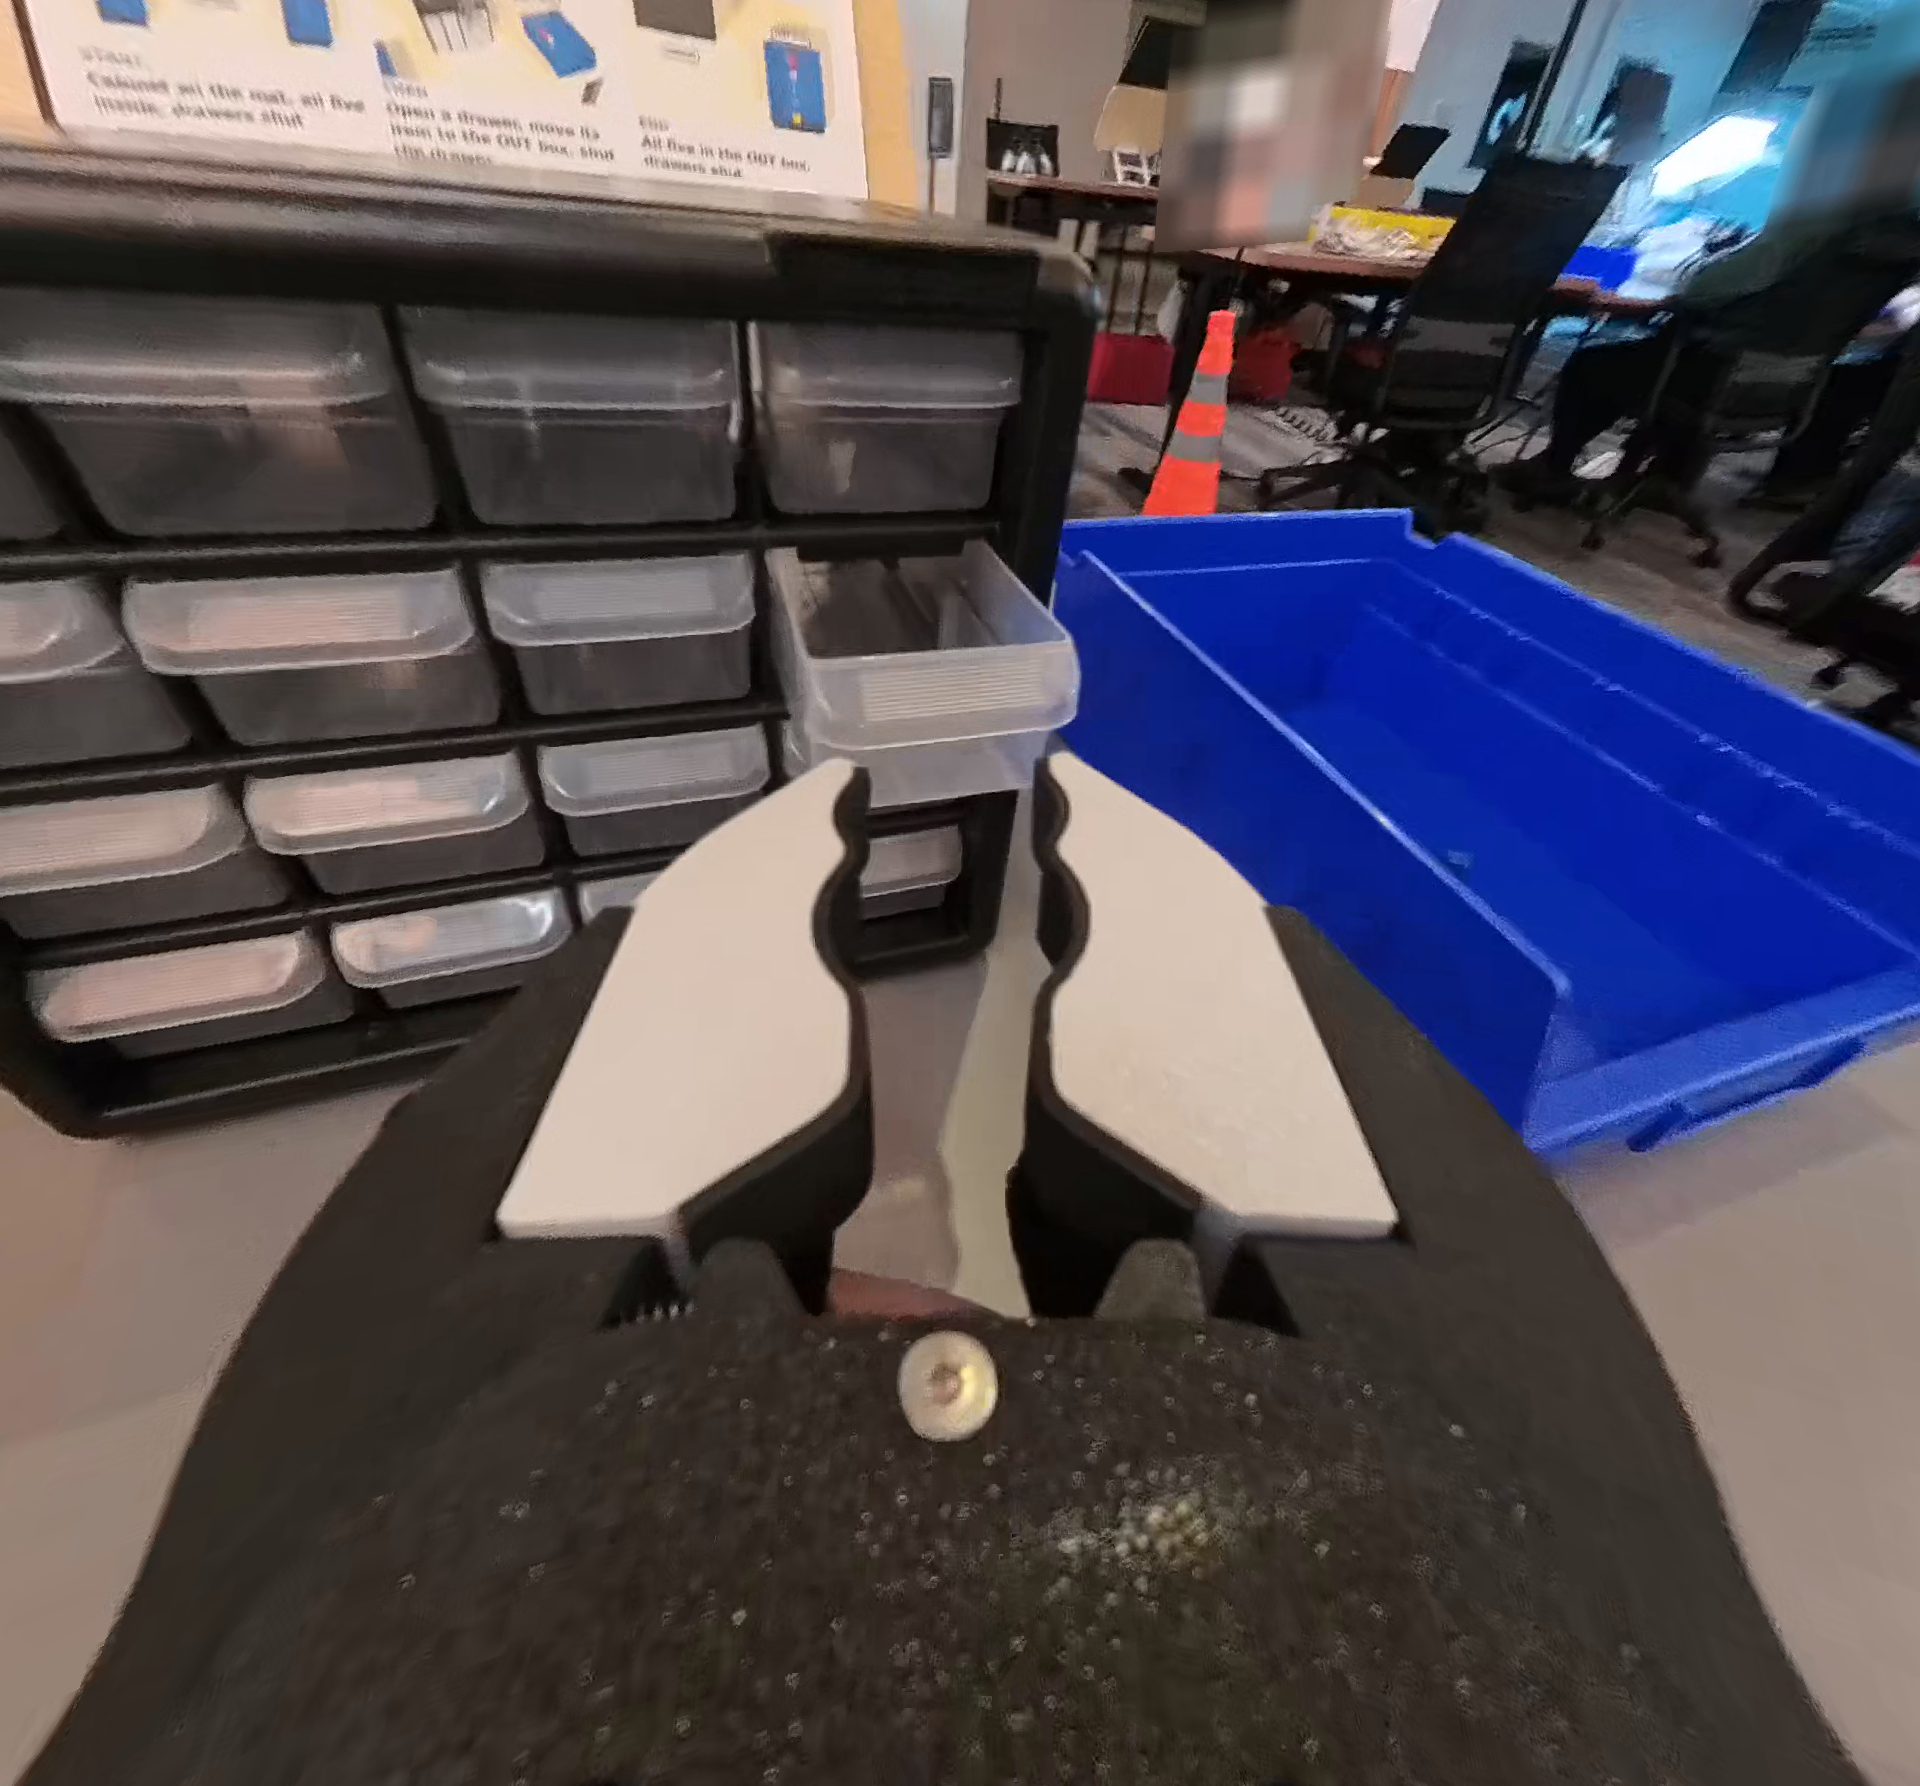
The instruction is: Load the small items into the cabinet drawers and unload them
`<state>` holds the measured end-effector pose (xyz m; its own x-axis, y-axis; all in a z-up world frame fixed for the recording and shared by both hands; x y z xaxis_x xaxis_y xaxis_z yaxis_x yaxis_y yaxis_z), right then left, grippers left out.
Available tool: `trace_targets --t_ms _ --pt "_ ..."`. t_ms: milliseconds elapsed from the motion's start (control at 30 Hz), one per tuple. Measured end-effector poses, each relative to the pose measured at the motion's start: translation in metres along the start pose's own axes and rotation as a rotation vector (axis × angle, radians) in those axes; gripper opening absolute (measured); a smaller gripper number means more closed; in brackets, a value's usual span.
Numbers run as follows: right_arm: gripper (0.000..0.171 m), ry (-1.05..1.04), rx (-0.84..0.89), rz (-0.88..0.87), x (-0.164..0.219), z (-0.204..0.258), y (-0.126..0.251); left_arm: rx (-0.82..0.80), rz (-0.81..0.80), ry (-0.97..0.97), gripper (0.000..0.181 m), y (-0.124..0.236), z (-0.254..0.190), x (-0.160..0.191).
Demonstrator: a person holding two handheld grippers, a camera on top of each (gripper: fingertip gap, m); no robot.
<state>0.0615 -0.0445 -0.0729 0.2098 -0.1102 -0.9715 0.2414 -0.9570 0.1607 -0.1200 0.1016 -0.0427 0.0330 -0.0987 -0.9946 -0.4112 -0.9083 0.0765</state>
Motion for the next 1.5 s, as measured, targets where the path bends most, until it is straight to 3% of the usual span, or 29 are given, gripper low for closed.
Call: trace_targets --t_ms 167,667,933,1167,1300,1500 --pt "0.036 -0.047 -0.057 -0.013 0.004 0.005 -0.004 -0.107 0.071 -0.127 0.023 -0.025 -0.013 0.005" --pt "0.036 -0.083 -0.069 -0.038 0.003 -0.010 0.004 -0.162 0.103 -0.110 0.028 -0.074 -0.002 0.003" --pt "0.036 -0.074 -0.085 -0.029 0.003 -0.008 0.003 -0.136 0.094 -0.129 0.031 -0.076 -0.003 0.004" --pt "0.035 -0.080 -0.086 -0.021 0.004 -0.010 0.004 -0.028 0.175 -0.200 0.039 -0.049 0.010 0.028" --pt "0.035 -0.088 -0.095 -0.012 0.005 -0.011 0.002 0.087 0.225 -0.410 0.041 -0.042 0.018 0.047" --pt "0.035 -0.079 -0.101 -0.008 0.005 -0.010 -0.001 0.005 0.093 -1.055 0.035 -0.049 0.022 0.060"
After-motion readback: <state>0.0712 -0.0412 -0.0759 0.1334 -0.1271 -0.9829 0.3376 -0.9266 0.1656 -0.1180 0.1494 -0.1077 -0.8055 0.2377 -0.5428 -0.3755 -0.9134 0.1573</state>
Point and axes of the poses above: each gripper's, where its closed fingertips meet, y back along the fingers, x out of its underside, z = x × y across the jaws, the point moved 10 cm from there along y, back along the fingers, and after that the axes turned 2 degrees about -z, right-handed, at the moved point
